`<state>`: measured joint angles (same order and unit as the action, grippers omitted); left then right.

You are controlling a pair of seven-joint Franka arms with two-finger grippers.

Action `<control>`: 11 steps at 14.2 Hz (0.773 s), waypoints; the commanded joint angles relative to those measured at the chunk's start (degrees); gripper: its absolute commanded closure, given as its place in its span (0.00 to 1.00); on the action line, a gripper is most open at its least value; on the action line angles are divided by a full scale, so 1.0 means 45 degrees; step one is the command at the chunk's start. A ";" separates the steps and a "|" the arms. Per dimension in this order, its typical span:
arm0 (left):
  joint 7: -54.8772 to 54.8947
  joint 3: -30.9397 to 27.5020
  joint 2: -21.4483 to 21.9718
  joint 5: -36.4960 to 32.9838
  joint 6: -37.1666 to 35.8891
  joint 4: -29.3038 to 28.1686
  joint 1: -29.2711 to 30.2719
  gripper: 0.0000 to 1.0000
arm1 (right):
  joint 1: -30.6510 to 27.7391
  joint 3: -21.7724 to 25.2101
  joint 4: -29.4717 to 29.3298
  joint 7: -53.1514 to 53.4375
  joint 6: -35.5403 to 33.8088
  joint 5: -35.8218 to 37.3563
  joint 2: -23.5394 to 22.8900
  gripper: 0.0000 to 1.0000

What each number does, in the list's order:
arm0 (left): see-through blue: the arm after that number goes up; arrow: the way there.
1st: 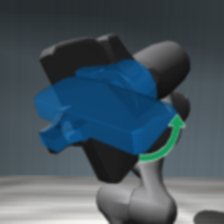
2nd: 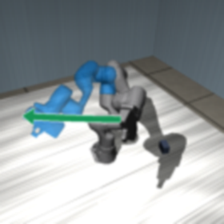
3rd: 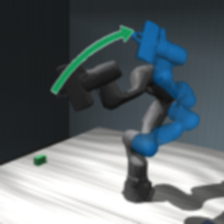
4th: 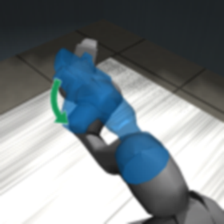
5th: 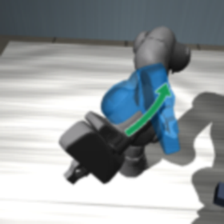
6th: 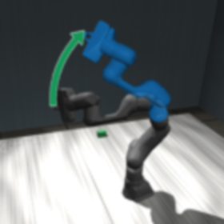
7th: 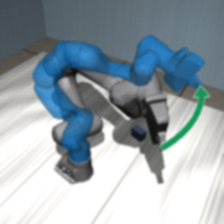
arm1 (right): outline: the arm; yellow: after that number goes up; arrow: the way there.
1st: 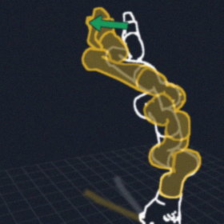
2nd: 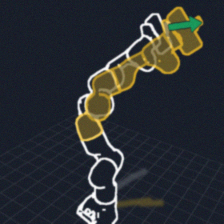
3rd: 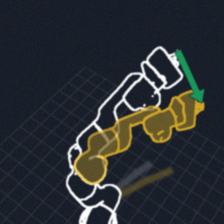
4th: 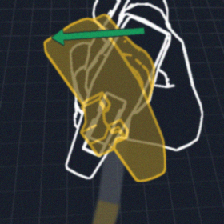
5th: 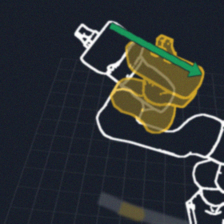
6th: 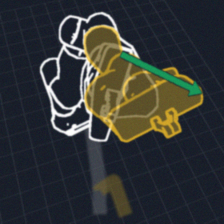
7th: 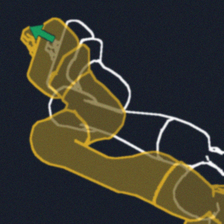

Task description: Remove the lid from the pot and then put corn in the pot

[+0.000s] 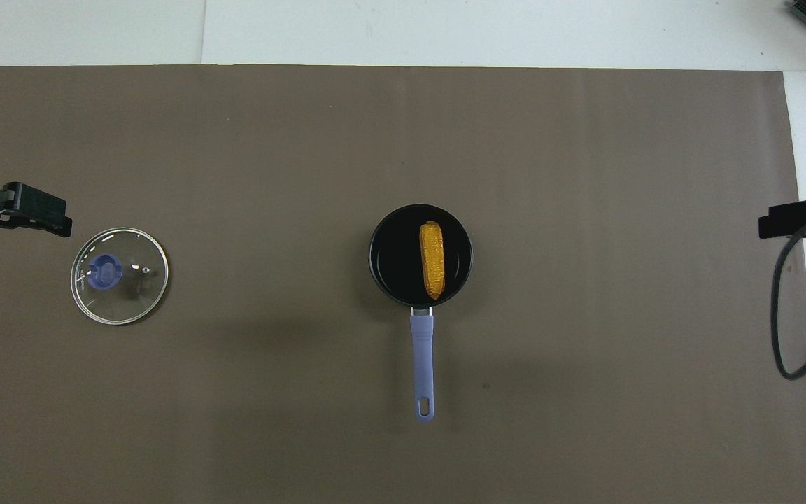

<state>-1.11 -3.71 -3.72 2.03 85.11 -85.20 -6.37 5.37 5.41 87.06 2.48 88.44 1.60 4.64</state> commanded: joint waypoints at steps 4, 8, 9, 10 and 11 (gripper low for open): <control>0.0051 0.0024 0.0103 0.0135 -0.0182 -0.0013 0.0087 0.00 | -0.0158 0.0068 0.0106 -0.0649 -0.1155 -0.0180 0.0297 0.00; 0.0051 0.0024 0.0103 0.0135 -0.0182 -0.0013 0.0087 0.00 | -0.0138 0.0047 0.0028 -0.0610 -0.1139 -0.0180 0.0258 0.00; 0.0051 0.0024 0.0103 0.0135 -0.0182 -0.0013 0.0087 0.00 | -0.0118 0.0028 0.0009 -0.0591 -0.1138 -0.0180 0.0258 0.00; 0.0051 0.0024 0.0103 0.0135 -0.0182 -0.0013 0.0087 0.00 | -0.0118 0.0047 0.0047 -0.0668 -0.1138 -0.0161 0.0258 0.00; 0.0051 0.0024 0.0103 0.0135 -0.0182 -0.0013 0.0087 0.00 | -0.0215 0.0125 0.0105 -0.0688 -0.1177 -0.0218 0.0297 0.00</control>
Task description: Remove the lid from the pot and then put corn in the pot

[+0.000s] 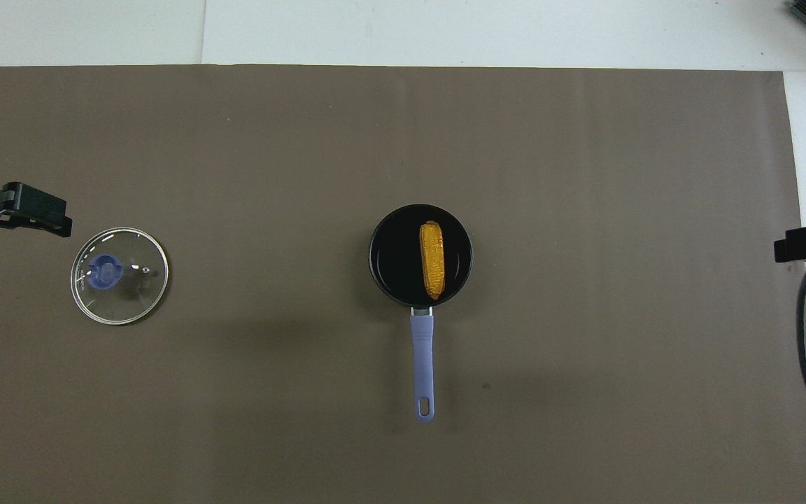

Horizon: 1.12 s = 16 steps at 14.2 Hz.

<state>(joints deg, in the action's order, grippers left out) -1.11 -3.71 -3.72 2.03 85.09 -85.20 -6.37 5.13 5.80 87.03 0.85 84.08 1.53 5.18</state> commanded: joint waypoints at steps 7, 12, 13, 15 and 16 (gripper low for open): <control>0.0051 0.0024 0.0103 0.0135 -0.0177 -0.0012 0.0087 0.00 | -0.0145 0.0058 -0.0062 -0.0345 -0.0911 -0.0438 0.0079 0.00; 0.0051 0.0024 0.0103 0.0135 -0.0177 -0.0012 0.0087 0.00 | -0.0145 0.0039 -0.0140 -0.0618 -0.0991 -0.0282 0.0040 0.00; 0.0051 0.0024 0.0103 0.0135 -0.0177 -0.0012 0.0087 0.00 | -0.0145 0.0039 -0.0140 -0.0638 -0.0932 -0.0243 0.0001 0.00; 0.0051 0.0024 0.0103 0.0135 -0.0177 -0.0012 0.0087 0.00 | -0.0145 0.0039 -0.0121 -0.0638 -0.0756 -0.0243 0.0039 0.00; 0.0051 0.0024 0.0103 0.0135 -0.0177 -0.0012 0.0087 0.00 | -0.0145 0.0039 -0.0082 -0.0619 -0.0756 -0.0243 0.0059 0.00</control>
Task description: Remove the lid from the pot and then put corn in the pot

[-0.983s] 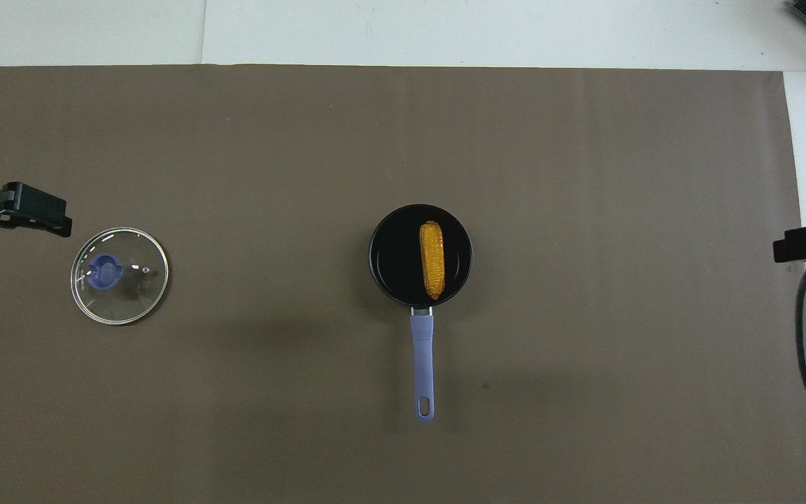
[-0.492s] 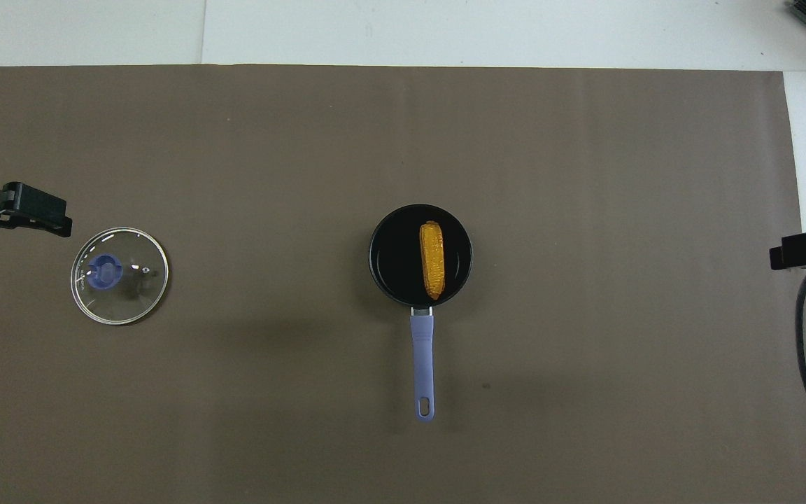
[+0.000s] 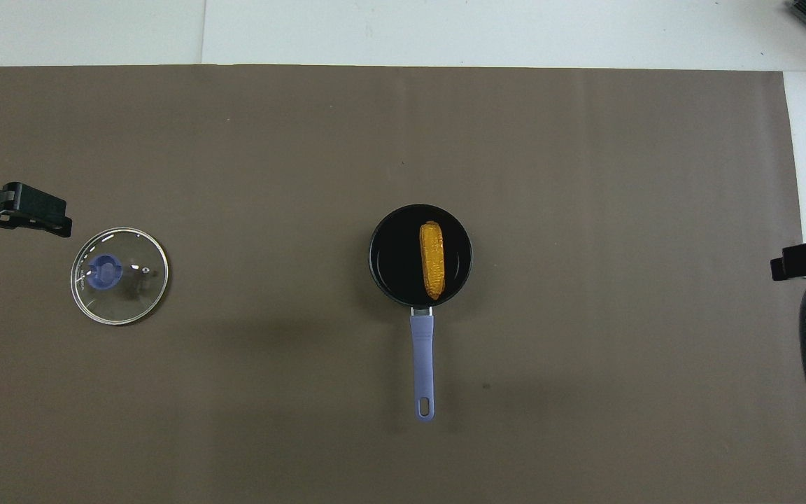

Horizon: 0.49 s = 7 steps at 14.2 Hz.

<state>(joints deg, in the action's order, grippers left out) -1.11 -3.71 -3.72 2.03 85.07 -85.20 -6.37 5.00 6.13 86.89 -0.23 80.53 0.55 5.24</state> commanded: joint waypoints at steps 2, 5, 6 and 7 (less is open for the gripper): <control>0.0051 0.0024 0.0103 0.0135 -0.0174 -0.0012 0.0087 0.00 | -0.0116 -0.0014 -0.0051 -0.0359 0.0033 -0.0043 0.0046 0.00; 0.0051 0.0024 0.0103 0.0135 -0.0174 -0.0012 0.0087 0.00 | -0.0135 -0.0014 -0.0051 -0.0203 0.0033 -0.0102 0.0046 0.00; 0.0051 0.0024 0.0103 0.0135 -0.0174 -0.0012 0.0087 0.00 | -0.0136 -0.0014 -0.0051 -0.0242 0.0033 -0.0160 0.0046 0.00; 0.0051 0.0024 0.0103 0.0135 -0.0174 -0.0012 0.0087 0.00 | -0.0136 -0.0014 -0.0051 -0.0223 0.0033 -0.0219 0.0046 0.00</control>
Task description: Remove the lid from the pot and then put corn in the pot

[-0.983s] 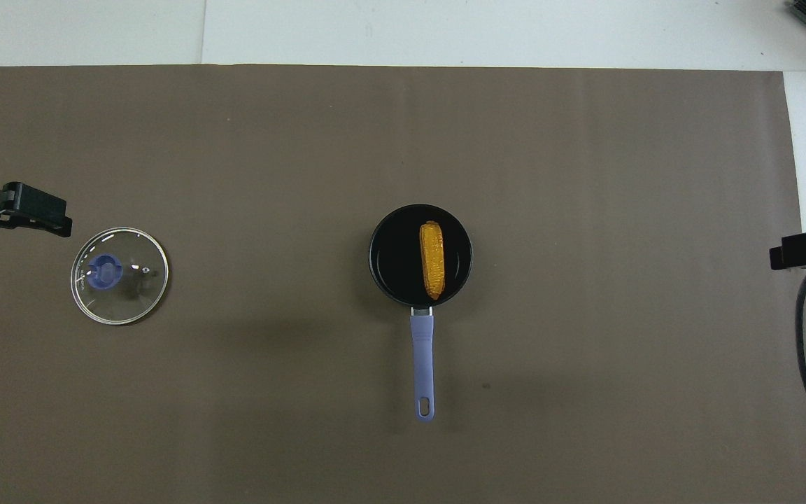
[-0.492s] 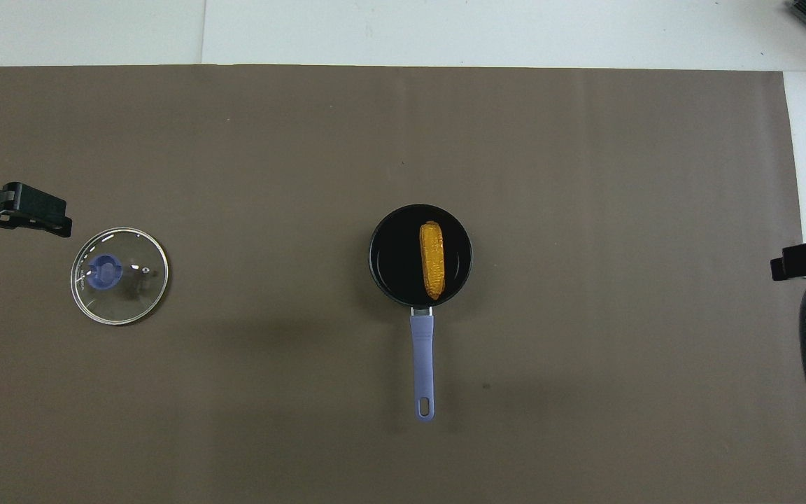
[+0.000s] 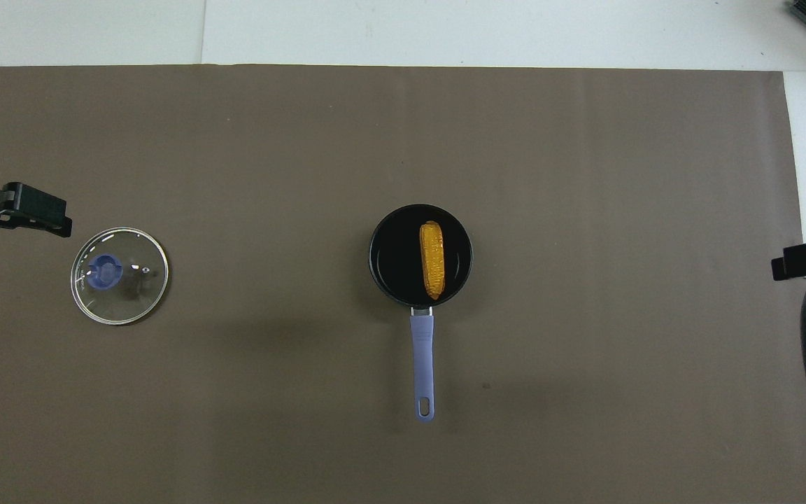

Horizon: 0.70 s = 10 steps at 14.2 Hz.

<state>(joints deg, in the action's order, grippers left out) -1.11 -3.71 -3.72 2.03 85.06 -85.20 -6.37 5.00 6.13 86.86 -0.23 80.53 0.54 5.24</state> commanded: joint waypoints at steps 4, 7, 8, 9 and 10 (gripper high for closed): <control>0.0051 0.0024 0.0103 0.0135 -0.0171 -0.0013 0.0087 0.00 | -0.0135 0.0024 -0.0025 -0.0281 -0.0044 -0.0296 0.0085 0.00; 0.0051 0.0024 0.0103 0.0135 -0.0171 -0.0013 0.0087 0.00 | -0.0135 0.0024 0.0014 -0.0281 -0.0084 -0.0296 0.0105 0.00; 0.0051 0.0024 0.0103 0.0135 -0.0171 -0.0013 0.0087 0.00 | -0.0135 0.0024 0.0014 -0.0281 -0.0084 -0.0296 0.0124 0.00; 0.0051 0.0024 0.0103 0.0135 -0.0171 -0.0013 0.0087 0.00 | -0.0135 0.0024 0.0034 -0.0262 -0.0084 -0.0296 0.0124 0.00; 0.0051 0.0024 0.0103 0.0135 -0.0171 -0.0013 0.0087 0.00 | -0.0135 0.0024 0.0034 -0.0281 -0.0065 -0.0296 0.0124 0.00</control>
